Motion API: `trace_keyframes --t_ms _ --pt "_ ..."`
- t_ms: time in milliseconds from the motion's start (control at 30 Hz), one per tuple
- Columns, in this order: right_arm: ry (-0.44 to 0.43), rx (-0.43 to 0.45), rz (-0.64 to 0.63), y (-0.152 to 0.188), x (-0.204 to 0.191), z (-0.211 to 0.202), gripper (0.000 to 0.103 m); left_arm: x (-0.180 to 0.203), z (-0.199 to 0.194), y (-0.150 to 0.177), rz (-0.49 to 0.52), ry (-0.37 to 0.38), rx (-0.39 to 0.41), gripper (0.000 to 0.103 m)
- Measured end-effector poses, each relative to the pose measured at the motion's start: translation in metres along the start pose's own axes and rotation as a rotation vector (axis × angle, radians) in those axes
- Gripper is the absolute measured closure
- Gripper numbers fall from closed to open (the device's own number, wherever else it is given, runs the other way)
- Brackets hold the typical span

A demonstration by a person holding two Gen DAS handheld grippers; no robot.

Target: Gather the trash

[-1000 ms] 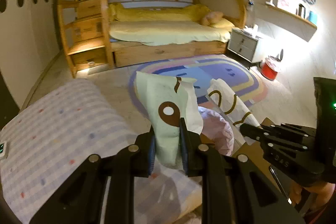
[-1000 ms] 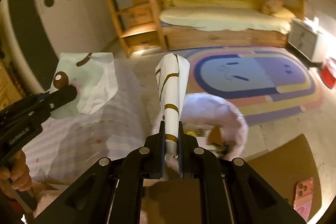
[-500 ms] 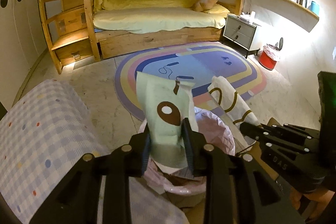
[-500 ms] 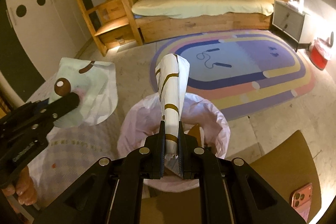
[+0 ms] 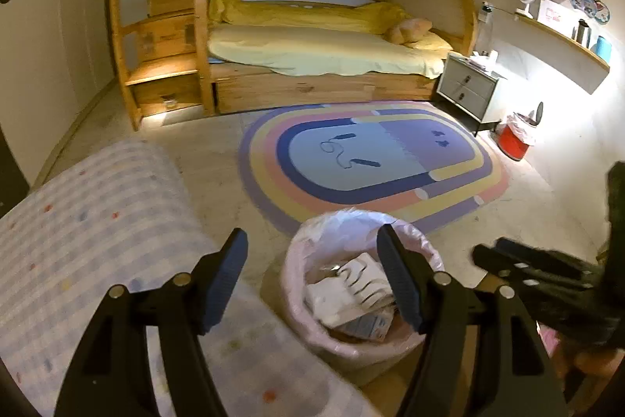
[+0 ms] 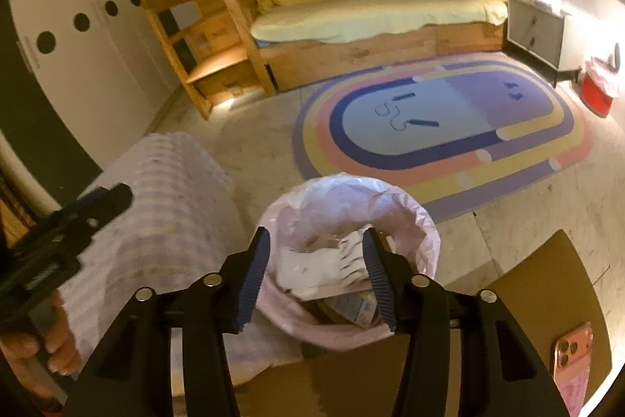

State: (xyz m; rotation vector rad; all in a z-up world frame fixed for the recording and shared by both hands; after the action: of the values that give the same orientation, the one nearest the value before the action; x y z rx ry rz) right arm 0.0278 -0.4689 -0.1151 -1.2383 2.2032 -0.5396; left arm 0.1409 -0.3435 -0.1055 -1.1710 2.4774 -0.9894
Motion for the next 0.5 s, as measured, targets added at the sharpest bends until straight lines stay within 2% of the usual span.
trace_keyframes --t_ms 133,200,233,267,300,400,500 --pt "-0.009 0.009 -0.055 0.011 -0.022 -0.033 0.042 -0.011 -0.033 0.016 -0.009 -0.037 0.009 0.032" --pt "-0.008 0.016 -0.084 0.017 -0.034 -0.047 0.034 -0.018 -0.054 0.025 -0.008 -0.063 0.014 0.029" --pt "-0.01 0.018 -0.103 0.02 -0.042 -0.057 0.025 -0.022 -0.063 0.027 -0.011 -0.076 0.012 0.027" --pt "-0.01 0.019 -0.114 0.023 -0.047 -0.062 0.017 -0.027 -0.074 0.032 -0.019 -0.09 0.013 0.021" --pt "-0.01 0.023 -0.13 0.026 -0.055 -0.07 0.014 -0.033 -0.086 0.037 -0.029 -0.103 0.013 0.017" --pt "-0.019 0.032 -0.178 0.035 -0.077 -0.091 0.013 -0.05 -0.122 0.05 -0.06 -0.146 0.022 0.007" --pt "-0.036 0.044 -0.227 0.043 -0.101 -0.108 0.012 -0.066 -0.157 0.063 -0.103 -0.191 0.028 0.007"
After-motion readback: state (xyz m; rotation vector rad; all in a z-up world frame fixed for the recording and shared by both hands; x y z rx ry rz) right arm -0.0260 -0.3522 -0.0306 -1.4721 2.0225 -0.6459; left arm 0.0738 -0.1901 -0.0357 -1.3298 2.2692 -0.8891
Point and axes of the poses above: each gripper's, at about its wrist camera, not at the fingertips, and z roughly the way its jaws point, x to its right, y to its underside, the point moved 3 cm from there along z, roughly the way its jaws point, and after that the axes turned 7 degrees about -x, right-handed, at the moved point
